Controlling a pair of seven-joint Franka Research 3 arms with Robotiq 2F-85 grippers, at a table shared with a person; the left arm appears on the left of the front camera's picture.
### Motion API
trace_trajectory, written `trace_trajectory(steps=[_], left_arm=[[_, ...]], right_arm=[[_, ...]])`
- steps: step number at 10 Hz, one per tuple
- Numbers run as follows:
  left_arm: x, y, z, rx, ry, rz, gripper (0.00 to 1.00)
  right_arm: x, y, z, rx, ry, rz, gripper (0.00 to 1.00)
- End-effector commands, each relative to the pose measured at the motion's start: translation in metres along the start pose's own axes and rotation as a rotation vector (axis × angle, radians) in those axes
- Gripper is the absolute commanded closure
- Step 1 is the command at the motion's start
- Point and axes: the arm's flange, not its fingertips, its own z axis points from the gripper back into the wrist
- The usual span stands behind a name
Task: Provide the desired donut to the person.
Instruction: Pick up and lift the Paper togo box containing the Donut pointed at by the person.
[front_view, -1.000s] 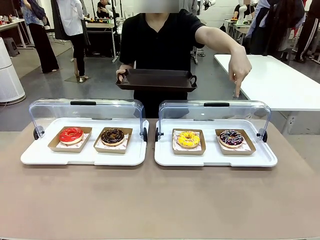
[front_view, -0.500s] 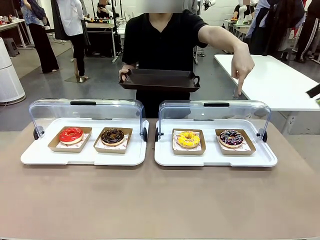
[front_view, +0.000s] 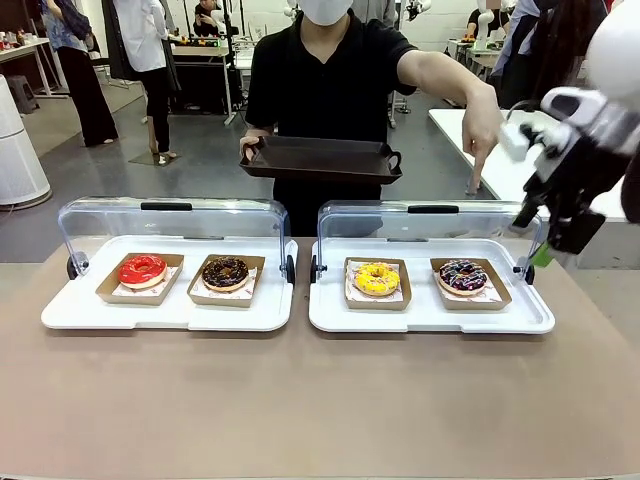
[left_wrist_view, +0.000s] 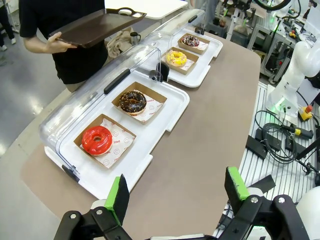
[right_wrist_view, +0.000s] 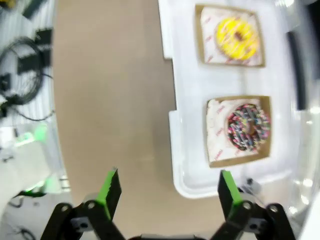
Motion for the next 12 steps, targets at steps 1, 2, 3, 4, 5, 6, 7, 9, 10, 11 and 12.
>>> trace_trajectory(steps=[1,2,3,4,5,6,7,9,10,11,12], left_arm=[[-0.001,0.000,0.003,-0.006,-0.008,-0.015,0.00],[-0.001,0.000,0.003,-0.006,-0.008,-0.015,0.00],[-0.001,0.000,0.003,-0.006,-0.008,-0.015,0.00],[-0.001,0.000,0.003,-0.006,-0.008,-0.015,0.00],[-0.001,0.000,0.003,-0.006,-0.008,-0.015,0.00],[-0.001,0.000,0.003,-0.006,-0.008,-0.015,0.00],[-0.001,0.000,0.003,-0.006,-0.008,-0.015,0.00],[-0.001,0.000,0.003,-0.006,-0.008,-0.015,0.00],[-0.001,0.000,0.003,-0.006,-0.008,-0.015,0.00],[-0.001,0.000,0.003,-0.006,-0.008,-0.015,0.00],[-0.001,0.000,0.003,-0.006,-0.008,-0.015,0.00]], right_arm=[[-0.001,-0.006,-0.023,0.011,0.031,-0.014,0.00],[0.001,-0.005,-0.031,0.019,0.037,-0.011,0.00],[0.002,-0.004,-0.034,0.030,0.029,-0.017,0.00],[0.000,-0.003,-0.035,0.049,0.013,-0.037,0.00],[0.002,-0.005,-0.037,0.037,0.024,0.005,0.00],[0.002,-0.005,-0.037,0.037,0.024,0.005,0.00],[0.002,-0.005,-0.037,0.037,0.024,0.005,0.00],[0.002,-0.005,-0.037,0.037,0.024,0.005,0.00],[0.002,-0.005,-0.037,0.037,0.024,0.005,0.00],[0.002,-0.005,-0.037,0.037,0.024,0.005,0.00],[0.003,-0.005,-0.037,0.044,0.011,0.000,0.00]])
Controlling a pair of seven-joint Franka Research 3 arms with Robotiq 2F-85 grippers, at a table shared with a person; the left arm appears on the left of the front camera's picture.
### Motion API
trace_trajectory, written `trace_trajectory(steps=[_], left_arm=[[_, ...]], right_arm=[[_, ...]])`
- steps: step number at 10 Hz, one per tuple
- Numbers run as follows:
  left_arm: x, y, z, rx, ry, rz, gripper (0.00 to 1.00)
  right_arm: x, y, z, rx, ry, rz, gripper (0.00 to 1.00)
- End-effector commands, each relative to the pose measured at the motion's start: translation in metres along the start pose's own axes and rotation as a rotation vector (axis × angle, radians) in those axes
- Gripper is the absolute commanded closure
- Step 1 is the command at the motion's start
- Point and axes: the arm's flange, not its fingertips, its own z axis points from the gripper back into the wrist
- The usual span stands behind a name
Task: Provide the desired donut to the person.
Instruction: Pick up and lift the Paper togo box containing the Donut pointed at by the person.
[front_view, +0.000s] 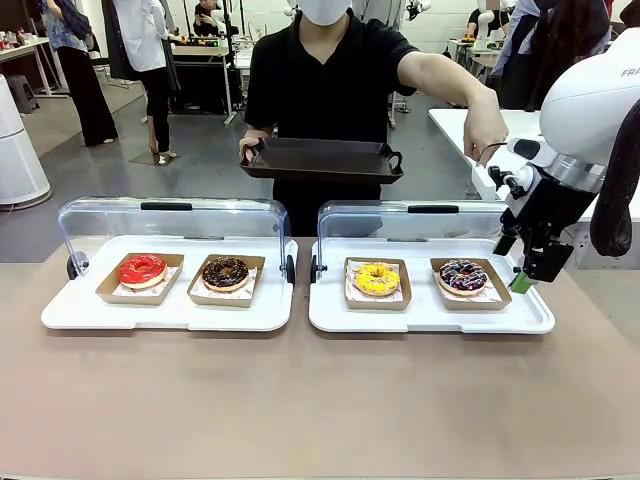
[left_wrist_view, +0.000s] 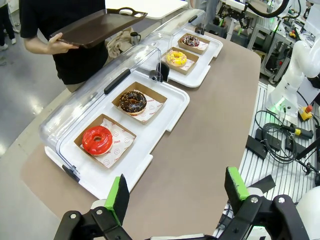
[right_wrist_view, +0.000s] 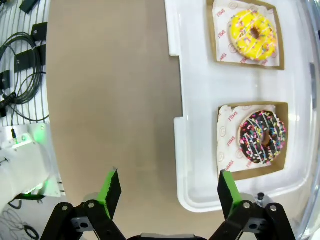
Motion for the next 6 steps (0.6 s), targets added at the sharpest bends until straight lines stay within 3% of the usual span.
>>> trace_trajectory(steps=[1,4,6], left_arm=[[-0.001,0.000,0.003,-0.006,-0.008,-0.015,0.00],[-0.001,0.000,0.003,-0.006,-0.008,-0.015,0.00],[-0.001,0.000,0.003,-0.006,-0.008,-0.015,0.00]], right_arm=[[-0.009,-0.004,-0.011,-0.051,0.094,-0.018,0.00],[-0.020,-0.018,-0.050,-0.043,0.177,-0.015,0.00],[-0.026,-0.036,-0.069,-0.004,0.120,0.010,0.00]])
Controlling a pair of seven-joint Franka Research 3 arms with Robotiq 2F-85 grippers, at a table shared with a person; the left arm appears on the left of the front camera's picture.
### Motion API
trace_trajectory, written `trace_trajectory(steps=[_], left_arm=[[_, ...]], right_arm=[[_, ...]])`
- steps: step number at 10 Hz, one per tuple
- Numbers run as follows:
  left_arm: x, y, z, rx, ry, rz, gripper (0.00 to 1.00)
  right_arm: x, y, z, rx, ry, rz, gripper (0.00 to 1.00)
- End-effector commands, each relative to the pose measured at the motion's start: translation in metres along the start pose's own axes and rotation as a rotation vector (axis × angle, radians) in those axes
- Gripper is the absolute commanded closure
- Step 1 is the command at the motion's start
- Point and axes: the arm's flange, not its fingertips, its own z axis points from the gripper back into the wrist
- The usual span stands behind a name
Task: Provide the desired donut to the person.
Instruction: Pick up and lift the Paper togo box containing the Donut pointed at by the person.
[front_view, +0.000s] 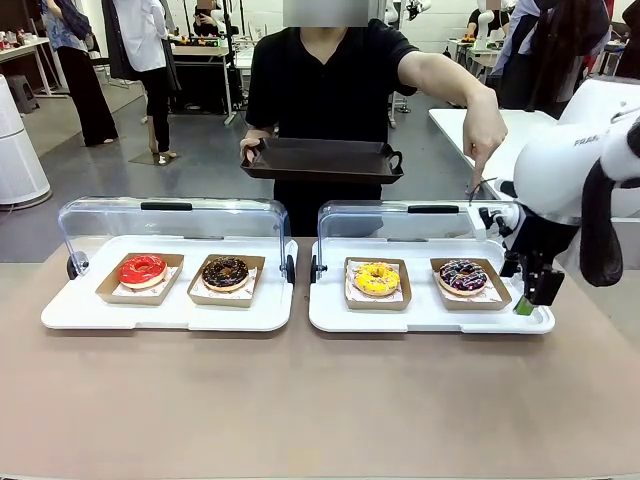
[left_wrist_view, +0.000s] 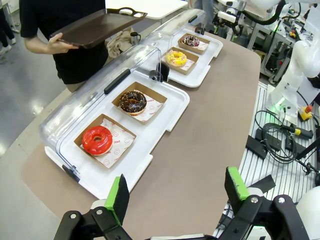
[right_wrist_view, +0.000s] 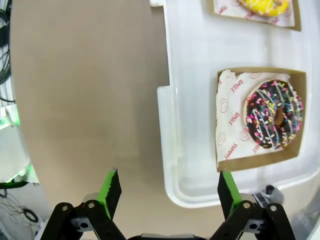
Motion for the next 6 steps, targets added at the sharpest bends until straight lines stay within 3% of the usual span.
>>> trace_trajectory(steps=[1,4,6], left_arm=[[-0.001,0.000,0.002,-0.006,-0.008,-0.015,0.00],[-0.001,0.000,0.002,-0.006,-0.008,-0.015,0.00],[-0.001,0.000,0.002,-0.006,-0.008,-0.015,0.00]], right_arm=[[-0.003,-0.024,-0.015,0.017,-0.060,0.027,0.00],[-0.009,-0.046,-0.028,0.017,-0.052,-0.024,0.00],[-0.008,-0.036,-0.029,0.027,-0.028,-0.014,0.00]])
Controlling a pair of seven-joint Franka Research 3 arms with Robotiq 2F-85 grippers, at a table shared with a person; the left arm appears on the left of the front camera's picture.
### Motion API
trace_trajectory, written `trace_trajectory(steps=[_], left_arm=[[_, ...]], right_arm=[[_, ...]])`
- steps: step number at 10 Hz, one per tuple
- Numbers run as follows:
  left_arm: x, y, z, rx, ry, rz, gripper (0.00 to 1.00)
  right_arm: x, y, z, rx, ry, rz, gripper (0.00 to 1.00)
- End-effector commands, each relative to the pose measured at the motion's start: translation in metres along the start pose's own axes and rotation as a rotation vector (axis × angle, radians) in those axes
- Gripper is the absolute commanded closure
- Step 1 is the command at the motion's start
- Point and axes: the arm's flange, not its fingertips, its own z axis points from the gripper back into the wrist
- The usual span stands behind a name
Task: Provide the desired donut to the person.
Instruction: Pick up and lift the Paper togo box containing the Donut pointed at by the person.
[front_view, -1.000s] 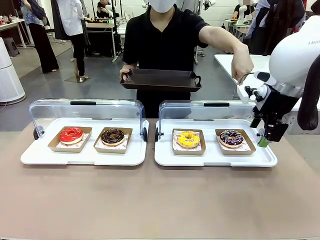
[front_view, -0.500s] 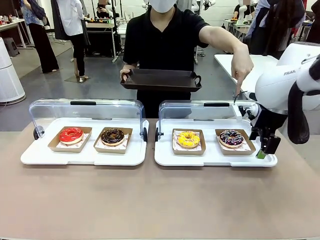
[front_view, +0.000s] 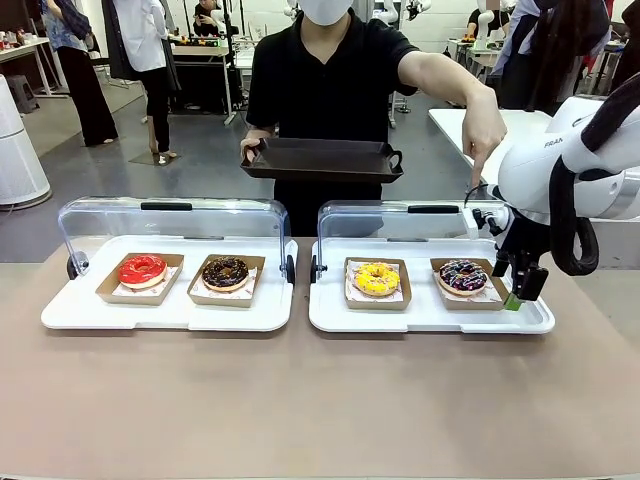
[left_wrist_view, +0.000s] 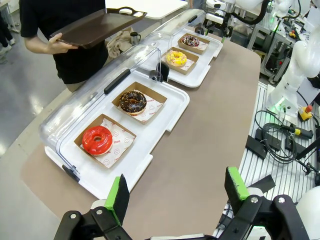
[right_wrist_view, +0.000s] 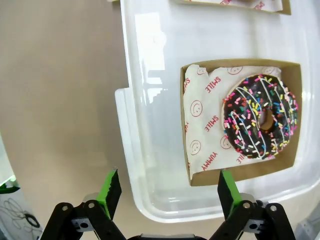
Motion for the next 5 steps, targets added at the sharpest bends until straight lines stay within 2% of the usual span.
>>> trace_trajectory(steps=[1,5], left_arm=[[-0.0011,-0.0001,0.0023,-0.006,-0.008,-0.015,0.00],[-0.0011,-0.0001,0.0023,-0.006,-0.008,-0.015,0.00]], right_arm=[[0.0005,0.0076,-0.0012,0.005,-0.001,0.011,0.00],[0.0034,0.0030,-0.0018,0.004,0.002,0.009,0.00]])
